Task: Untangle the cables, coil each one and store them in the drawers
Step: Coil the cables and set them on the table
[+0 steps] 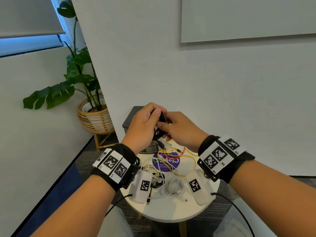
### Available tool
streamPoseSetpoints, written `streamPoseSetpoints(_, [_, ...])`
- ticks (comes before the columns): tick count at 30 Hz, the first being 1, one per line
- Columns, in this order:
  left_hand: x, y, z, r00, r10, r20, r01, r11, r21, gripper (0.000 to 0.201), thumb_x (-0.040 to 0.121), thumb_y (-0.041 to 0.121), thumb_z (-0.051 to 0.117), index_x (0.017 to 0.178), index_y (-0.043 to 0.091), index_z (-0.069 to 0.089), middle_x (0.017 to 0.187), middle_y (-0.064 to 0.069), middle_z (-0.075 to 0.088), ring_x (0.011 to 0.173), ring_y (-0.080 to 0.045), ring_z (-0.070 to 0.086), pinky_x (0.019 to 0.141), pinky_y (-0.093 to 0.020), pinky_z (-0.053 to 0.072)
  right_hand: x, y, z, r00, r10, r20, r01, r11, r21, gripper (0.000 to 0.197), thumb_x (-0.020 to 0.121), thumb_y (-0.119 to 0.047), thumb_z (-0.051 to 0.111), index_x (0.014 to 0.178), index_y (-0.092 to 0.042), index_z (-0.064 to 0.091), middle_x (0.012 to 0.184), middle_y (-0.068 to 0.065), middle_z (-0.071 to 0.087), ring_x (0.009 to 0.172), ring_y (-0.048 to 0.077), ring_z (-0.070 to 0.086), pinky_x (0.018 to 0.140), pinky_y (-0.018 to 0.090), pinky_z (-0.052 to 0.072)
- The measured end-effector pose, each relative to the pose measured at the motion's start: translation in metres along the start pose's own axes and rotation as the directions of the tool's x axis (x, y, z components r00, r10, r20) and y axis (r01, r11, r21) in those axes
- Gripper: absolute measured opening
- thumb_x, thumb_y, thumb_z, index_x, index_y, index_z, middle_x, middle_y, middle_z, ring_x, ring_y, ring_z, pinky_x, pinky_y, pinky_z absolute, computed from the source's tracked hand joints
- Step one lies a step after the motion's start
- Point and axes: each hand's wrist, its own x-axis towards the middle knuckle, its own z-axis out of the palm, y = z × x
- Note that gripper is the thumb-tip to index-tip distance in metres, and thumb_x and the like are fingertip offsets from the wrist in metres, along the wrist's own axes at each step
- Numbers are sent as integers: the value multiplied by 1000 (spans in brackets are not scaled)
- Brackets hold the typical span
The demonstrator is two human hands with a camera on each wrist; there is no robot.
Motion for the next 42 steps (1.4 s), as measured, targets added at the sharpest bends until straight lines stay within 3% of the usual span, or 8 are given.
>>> streamPoseSetpoints(6, [-3,-4,-5,997,-59,55,65,991,-113,28,105,17,53,133,22,59,120,0,67,106,-12,67,95,-33,56,3,6,-6,1000,4,-13,-1,975,221,12,103,-12,57,104,-6,67,80,5,69,63,6,65,60,19,49])
streamPoseSetpoints(15, [-10,-8,-13,945,-182,270,205,977,-61,40,98,12,66,136,18,58,107,-1,72,96,-20,74,86,-31,61,11,15,-24,981,-87,-171,70,992,-104,15,102,-20,59,100,-10,70,81,8,74,65,18,72,67,31,60])
streamPoseSetpoints(25, [-7,-12,-10,936,-350,-32,277,790,-547,55,95,1,65,146,11,48,116,-19,66,97,-19,75,77,-23,60,5,23,-26,968,-122,-220,58,959,-276,18,102,-17,55,92,-7,66,78,11,69,55,15,70,54,20,55])
streamPoseSetpoints(31, [-7,-15,2,955,-132,-265,54,958,-283,51,94,5,71,140,21,56,90,1,55,86,-21,73,73,-27,61,7,23,-21,964,-149,-220,74,947,-313,19,102,-17,54,88,-9,64,76,12,67,56,16,70,51,15,51])
streamPoseSetpoints(34, [-8,-17,-1,980,-32,-197,8,992,-124,57,91,13,76,142,25,54,88,6,56,88,-24,70,85,-38,61,7,25,-24,961,-145,-237,66,948,-311,18,100,-14,55,85,-10,65,74,11,66,56,19,69,49,17,51])
streamPoseSetpoints(37, [-7,-18,-2,996,-2,-92,10,995,96,63,92,24,75,149,24,50,86,6,58,71,-7,62,76,-23,55,5,28,-26,966,-121,-229,41,944,-328,15,100,-15,57,88,-13,66,75,9,66,60,21,69,52,16,51])
streamPoseSetpoints(40, [-7,-12,-1,994,-105,8,106,992,-72,58,97,14,68,150,25,48,94,-5,60,64,-12,67,60,-25,56,4,31,-26,971,-101,-215,24,942,-336,15,100,-14,57,91,-10,68,77,9,67,58,16,68,51,16,51])
streamPoseSetpoints(42, [-7,-10,-1,986,-163,37,167,956,-240,54,97,6,66,146,23,52,98,-14,67,77,-20,76,71,-25,61,4,32,-27,973,-86,-215,13,948,-319,14,99,-12,57,91,-8,68,77,9,67,54,12,67,46,12,45])
